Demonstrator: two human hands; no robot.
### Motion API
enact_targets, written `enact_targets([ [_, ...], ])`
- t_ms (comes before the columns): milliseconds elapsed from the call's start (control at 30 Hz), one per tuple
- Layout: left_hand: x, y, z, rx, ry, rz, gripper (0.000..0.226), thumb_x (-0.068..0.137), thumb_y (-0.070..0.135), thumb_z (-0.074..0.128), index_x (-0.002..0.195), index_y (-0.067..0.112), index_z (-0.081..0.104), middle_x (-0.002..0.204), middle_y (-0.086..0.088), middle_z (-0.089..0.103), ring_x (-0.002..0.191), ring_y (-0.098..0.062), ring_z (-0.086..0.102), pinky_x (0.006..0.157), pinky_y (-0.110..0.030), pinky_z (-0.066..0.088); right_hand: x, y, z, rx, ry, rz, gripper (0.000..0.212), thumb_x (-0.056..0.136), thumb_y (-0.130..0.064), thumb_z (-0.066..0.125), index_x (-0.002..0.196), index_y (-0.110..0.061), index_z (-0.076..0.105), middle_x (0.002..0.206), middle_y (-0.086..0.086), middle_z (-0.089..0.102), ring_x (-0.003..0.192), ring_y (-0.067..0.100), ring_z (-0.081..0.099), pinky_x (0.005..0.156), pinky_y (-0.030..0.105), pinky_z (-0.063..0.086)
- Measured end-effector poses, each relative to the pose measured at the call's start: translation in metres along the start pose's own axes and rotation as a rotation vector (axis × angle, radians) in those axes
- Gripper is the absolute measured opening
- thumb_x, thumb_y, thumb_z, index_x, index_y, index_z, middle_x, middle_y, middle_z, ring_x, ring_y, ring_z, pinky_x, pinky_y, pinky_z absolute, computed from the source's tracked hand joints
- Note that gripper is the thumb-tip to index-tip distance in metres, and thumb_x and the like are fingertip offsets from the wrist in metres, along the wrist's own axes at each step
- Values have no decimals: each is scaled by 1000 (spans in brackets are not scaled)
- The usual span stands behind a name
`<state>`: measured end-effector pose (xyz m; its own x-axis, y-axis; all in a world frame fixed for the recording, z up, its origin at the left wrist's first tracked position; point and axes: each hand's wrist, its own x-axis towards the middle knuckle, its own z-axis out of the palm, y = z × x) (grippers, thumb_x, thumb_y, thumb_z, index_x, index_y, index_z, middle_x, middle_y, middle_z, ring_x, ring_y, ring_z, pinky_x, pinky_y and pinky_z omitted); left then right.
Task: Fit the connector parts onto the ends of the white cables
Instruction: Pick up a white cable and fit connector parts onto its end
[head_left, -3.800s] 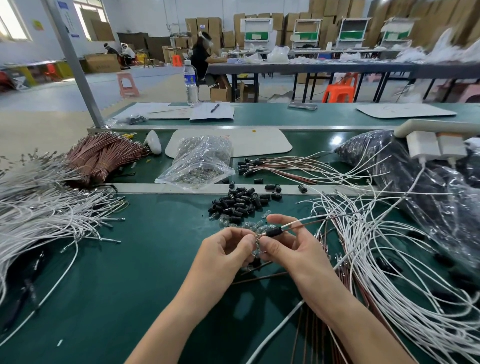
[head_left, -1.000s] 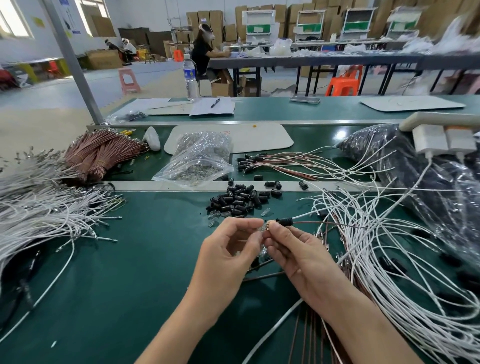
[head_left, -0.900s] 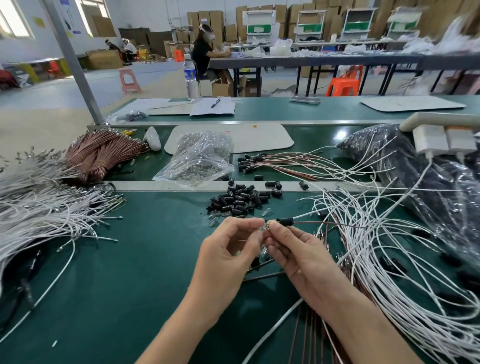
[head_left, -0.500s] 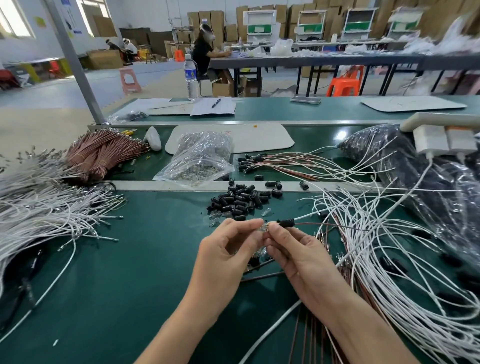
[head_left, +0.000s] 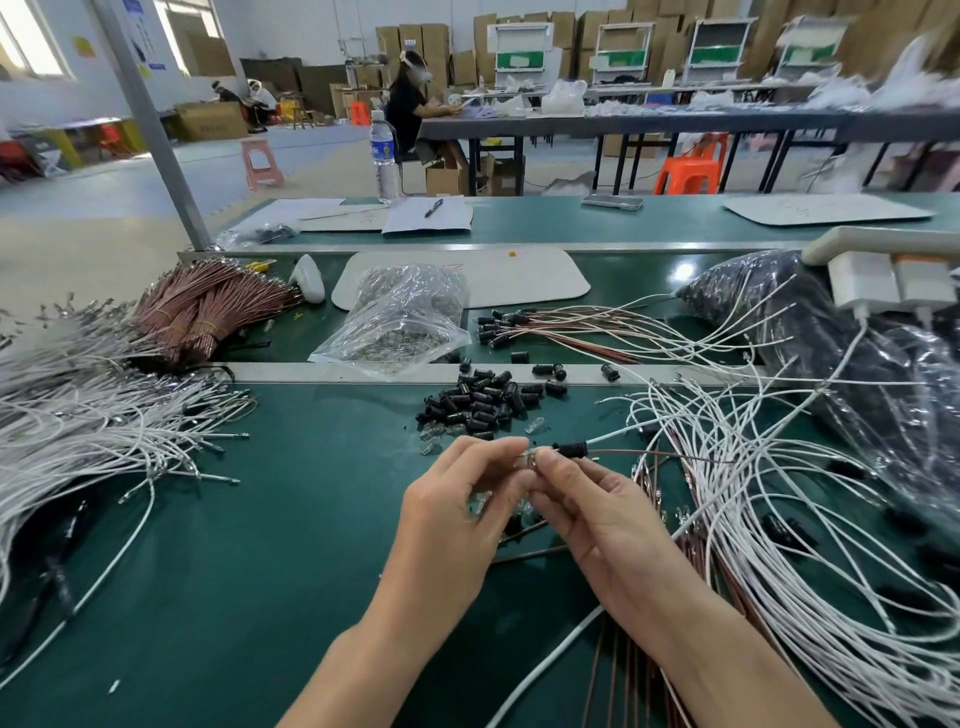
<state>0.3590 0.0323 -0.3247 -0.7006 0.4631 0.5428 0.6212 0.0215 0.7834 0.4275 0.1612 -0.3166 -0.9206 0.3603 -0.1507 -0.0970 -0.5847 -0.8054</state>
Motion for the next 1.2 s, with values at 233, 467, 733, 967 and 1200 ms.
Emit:
enact_targets([
  [233, -1, -3, -2, 158, 12, 124, 24, 90, 10, 71, 109, 26, 68, 100, 17, 65, 93, -3, 67, 80, -11, 51, -1, 2, 1, -3, -33, 30, 26, 70, -28, 80, 88, -9, 81, 86, 9, 74, 79, 11, 71, 71, 18, 57],
  [467, 2, -3, -5, 121, 90, 72, 12, 93, 24, 67, 103, 31, 68, 94, 16, 66, 87, -8, 68, 76, -15, 51, -2, -3, 4, 114, -4, -2, 26, 75, -37, 76, 86, -13, 82, 96, 13, 75, 78, 16, 72, 66, 21, 58],
  [733, 1, -3, -3, 111, 81, 46, 21, 94, 22, 68, 103, 41, 64, 94, 17, 66, 88, -7, 67, 78, -13, 49, 2, -2, 2, 104, 83, -28, 20, 77, -28, 74, 82, -10, 81, 84, 12, 75, 67, 14, 71, 58, 20, 57],
  [967, 1, -5, -2, 103, 73, 54, 15, 92, 23, 68, 105, 29, 69, 95, 16, 68, 90, -6, 68, 79, -14, 50, 0, 1, 3, -8, 38, -48, 21, 74, -34, 77, 82, -15, 81, 89, 15, 75, 72, 14, 71, 62, 20, 56],
  [1200, -2, -8, 0, -36, 68, -43, 20, 87, 21, 69, 105, 20, 76, 92, 11, 71, 89, -10, 70, 78, -24, 56, -4, 1, 4, -70, -27, -43, 19, 79, -34, 74, 82, -16, 81, 86, 11, 75, 68, 13, 68, 60, 19, 55],
])
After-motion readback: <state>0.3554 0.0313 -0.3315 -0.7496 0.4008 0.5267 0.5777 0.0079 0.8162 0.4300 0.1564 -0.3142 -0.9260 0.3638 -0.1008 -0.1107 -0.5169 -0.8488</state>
